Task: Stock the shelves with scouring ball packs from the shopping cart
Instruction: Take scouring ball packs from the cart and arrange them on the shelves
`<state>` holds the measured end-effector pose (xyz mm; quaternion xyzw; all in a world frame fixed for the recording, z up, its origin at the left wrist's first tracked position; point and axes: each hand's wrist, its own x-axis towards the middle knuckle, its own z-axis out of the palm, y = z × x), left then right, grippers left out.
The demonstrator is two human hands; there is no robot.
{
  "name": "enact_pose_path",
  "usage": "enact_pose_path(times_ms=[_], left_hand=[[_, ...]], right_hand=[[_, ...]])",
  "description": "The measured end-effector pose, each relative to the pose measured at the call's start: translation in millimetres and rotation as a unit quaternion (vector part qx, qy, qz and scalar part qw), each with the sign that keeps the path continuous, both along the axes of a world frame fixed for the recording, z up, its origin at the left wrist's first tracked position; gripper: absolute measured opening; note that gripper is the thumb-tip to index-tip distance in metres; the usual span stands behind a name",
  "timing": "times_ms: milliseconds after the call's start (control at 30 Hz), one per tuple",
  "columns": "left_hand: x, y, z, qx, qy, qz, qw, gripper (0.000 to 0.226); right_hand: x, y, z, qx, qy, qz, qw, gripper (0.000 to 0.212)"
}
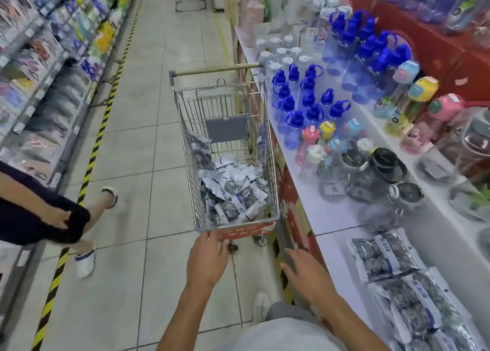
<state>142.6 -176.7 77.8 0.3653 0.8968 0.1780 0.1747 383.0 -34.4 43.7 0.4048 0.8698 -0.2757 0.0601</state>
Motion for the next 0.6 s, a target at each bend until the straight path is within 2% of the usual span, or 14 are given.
enact_pose_path(times_ms=[100,267,367,433,500,600], left_hand=[[-41.2,30.3,-7.9,-0.037,-0.014,0.009,0.999,0.046],[-109.4,74.7,-28.6,-0.04,-0.064,0.043,0.996,0.045],[-156.2,104.7,-43.1,-0.045,-0.11,0.067,0.991,0.049],[-187.1,124.3,-54.8,-0.037,-0.137,0.066,0.988,0.044],[-218.9,146.1,-64.4,-0.036,-0.165,0.068,0.983,0.042],[-264.8,179.4,-76.4,-0.053,-0.188,0.064,0.979,0.05]], right_hand=[[-49.0,40.3,-0.6,-0.001,-0.02,0.016,1.0,0.048],[-144.4,108.6,5.7,-0.003,-0.014,0.027,1.0,0.04],[-203.6,150.7,2.7,-0.012,-0.003,0.001,1.0,0.047],[-241.0,177.7,-2.3,-0.041,-0.014,-0.025,0.999,0.051],[-275.8,204.3,-7.2,-0.067,-0.003,-0.067,0.996,0.051],[-322.6,237.8,-14.9,-0.1,0.008,-0.144,0.984,0.051]])
